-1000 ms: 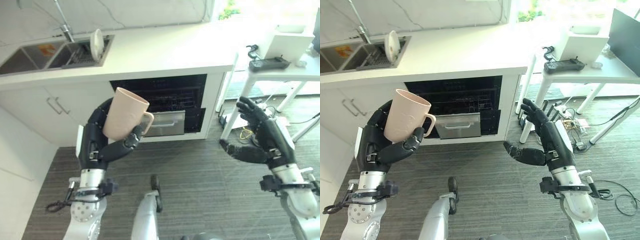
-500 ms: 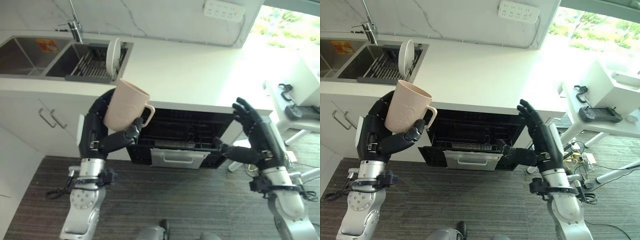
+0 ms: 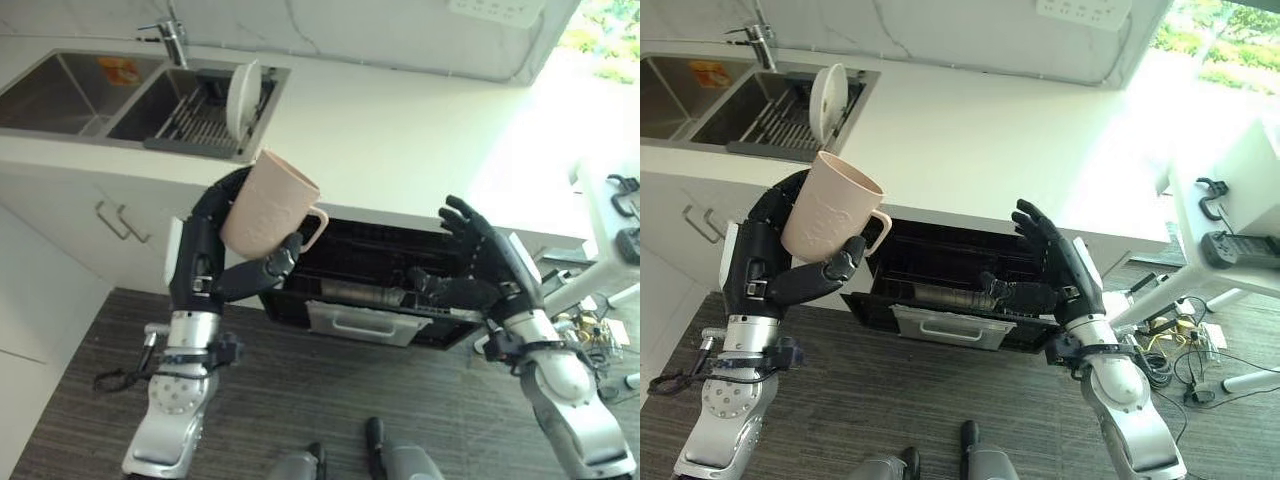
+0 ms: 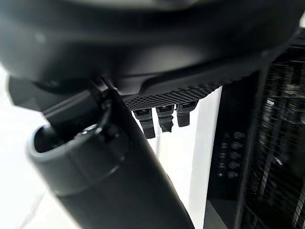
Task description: Place the dishes in the dishwasher.
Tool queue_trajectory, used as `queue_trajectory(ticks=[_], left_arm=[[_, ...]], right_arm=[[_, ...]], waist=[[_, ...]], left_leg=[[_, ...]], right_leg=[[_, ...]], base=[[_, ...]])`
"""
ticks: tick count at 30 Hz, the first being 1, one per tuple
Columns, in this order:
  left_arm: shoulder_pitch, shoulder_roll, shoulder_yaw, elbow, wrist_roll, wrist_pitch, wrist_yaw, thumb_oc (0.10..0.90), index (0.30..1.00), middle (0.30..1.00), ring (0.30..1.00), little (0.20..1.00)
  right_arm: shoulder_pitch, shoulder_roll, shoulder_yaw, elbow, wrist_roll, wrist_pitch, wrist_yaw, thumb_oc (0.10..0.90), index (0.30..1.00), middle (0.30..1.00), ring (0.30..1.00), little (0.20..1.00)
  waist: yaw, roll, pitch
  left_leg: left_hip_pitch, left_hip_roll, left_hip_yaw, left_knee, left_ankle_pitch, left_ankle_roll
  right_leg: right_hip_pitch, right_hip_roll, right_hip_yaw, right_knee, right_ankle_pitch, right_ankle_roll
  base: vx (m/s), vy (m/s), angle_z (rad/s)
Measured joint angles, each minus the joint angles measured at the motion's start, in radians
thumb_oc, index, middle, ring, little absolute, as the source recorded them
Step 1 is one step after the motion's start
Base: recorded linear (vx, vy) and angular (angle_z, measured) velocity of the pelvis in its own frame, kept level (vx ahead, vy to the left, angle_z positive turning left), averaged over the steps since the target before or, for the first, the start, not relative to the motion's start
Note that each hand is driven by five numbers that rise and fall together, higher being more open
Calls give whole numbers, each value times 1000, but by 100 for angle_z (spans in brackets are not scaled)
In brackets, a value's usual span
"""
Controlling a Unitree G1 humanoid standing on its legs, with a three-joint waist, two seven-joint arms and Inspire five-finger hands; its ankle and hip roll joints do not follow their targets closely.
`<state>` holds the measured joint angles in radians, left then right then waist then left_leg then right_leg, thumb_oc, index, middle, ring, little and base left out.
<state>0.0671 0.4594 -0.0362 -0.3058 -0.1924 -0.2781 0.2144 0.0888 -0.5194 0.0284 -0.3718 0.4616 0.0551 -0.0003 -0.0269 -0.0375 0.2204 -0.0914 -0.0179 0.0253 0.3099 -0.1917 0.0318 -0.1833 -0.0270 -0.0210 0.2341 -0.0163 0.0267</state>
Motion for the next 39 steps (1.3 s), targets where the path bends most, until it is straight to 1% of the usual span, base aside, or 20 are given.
queue_trajectory(ticks=[2,3,6,7,9,11,13,14,16,18,21,24,28,31,33,37,39], left_arm=[[-3,-5,-10,2,17,1,2,400,300,300,300,300],[-8,-4,-19,3,26,1,5,400,300,300,300,300],[-41,-4,-82,26,91,-9,50,400,300,300,300,300],[-43,-6,-88,33,124,-27,67,400,300,300,300,300],[-53,-8,-101,38,159,-58,96,400,300,300,300,300],[-75,-8,-138,42,198,-85,112,400,300,300,300,300],[-116,-3,-179,73,243,-106,123,400,300,300,300,300],[-147,-2,-206,108,250,-127,124,400,300,300,300,300],[-182,-3,-242,142,264,-138,124,400,300,300,300,300],[-183,-4,-264,142,290,-151,123,400,300,300,300,300],[-181,0,-274,144,298,-166,122,400,300,300,300,300],[-181,4,-277,148,328,-169,119,400,300,300,300,300],[-179,40,-279,162,366,-169,109,400,300,300,300,300],[-179,41,-278,179,372,-188,108,400,300,300,300,300],[-179,43,-278,182,399,-189,108,400,300,300,300,300],[-172,51,-274,199,405,-197,108,400,300,300,300,300],[-160,63,-273,205,404,-197,108,400,300,300,300,300]], right_arm=[[4,13,0,28,150,43,54,800,900,900,900,900],[4,16,6,40,184,58,70,800,900,900,900,900],[-15,17,83,91,320,104,129,800,900,900,900,900],[-19,29,114,92,391,123,158,800,900,900,900,900],[-19,56,127,92,457,125,176,800,900,900,900,900],[-30,63,148,92,506,127,180,800,900,900,900,900],[-49,71,168,92,601,151,200,800,900,900,900,900],[-63,90,184,101,683,164,211,800,900,900,900,900],[-85,118,218,103,766,176,216,800,900,900,900,900],[-94,131,238,103,839,193,223,800,900,900,900,900],[-94,129,241,104,909,208,223,800,900,900,900,900],[-93,129,232,111,944,212,232,800,900,900,900,900],[-90,130,232,112,977,223,236,800,900,900,900,900],[-88,130,232,113,976,228,240,800,900,900,900,900],[-88,129,232,118,975,228,240,800,900,900,900,900],[-87,132,224,146,974,227,244,800,900,900,900,900],[-87,132,206,150,973,211,244,800,900,900,900,900]], waist=[[-5,2,0],[-3,2,0],[3,10,-4],[1,12,-5],[-2,13,-6],[1,13,-15],[0,13,-30],[0,13,-43],[-1,14,-58],[0,14,-66],[2,12,-71],[-1,7,-74],[-3,-6,-93],[-2,-8,-99],[-2,-10,-101],[-4,-10,-102],[-4,-10,-102]], left_leg=[[4,13,-4,-10,1,-8],[4,15,-7,-13,3,-12],[5,17,-21,-19,10,-23],[5,18,-24,-19,10,-23],[6,17,-26,-16,11,-23],[7,15,-28,-13,11,-23],[7,15,-27,-13,11,-23],[8,15,-28,-12,11,-23],[10,15,-28,-12,11,-23],[12,14,-29,-11,10,-23],[22,14,-28,-8,9,-21],[21,14,-26,-1,7,-18],[21,16,-18,-1,7,-17],[21,16,-10,0,5,-14],[20,16,-8,0,4,-13],[21,15,-6,0,3,-11],[21,15,-7,-1,3,-11]], right_leg=[[3,10,-8,2,-3,-13],[3,12,-12,3,-4,-18],[3,12,-24,8,-7,-25],[4,12,-28,11,-9,-28],[7,11,-31,11,-9,-28],[11,9,-33,10,-8,-28],[12,8,-33,10,-7,-27],[14,8,-34,9,-7,-27],[16,8,-34,9,-7,-28],[19,8,-35,9,-6,-28],[30,7,-34,9,-7,-27],[30,8,-33,9,-8,-27],[29,10,-24,-2,-6,-22],[29,10,-17,-3,-3,-21],[30,10,-15,-4,0,-18],[31,9,-14,-5,3,-22],[31,10,-14,-5,3,-22]], base=[[1,-35,1],[2,-36,10],[5,-29,13],[-6,-17,10],[-19,9,6],[-31,31,4],[-33,31,1],[-36,30,0],[-15,15,0],[0,0,0],[0,0,0],[0,0,0],[-9,20,-6],[-3,17,-6],[5,9,-2],[0,0,0],[0,0,0]])
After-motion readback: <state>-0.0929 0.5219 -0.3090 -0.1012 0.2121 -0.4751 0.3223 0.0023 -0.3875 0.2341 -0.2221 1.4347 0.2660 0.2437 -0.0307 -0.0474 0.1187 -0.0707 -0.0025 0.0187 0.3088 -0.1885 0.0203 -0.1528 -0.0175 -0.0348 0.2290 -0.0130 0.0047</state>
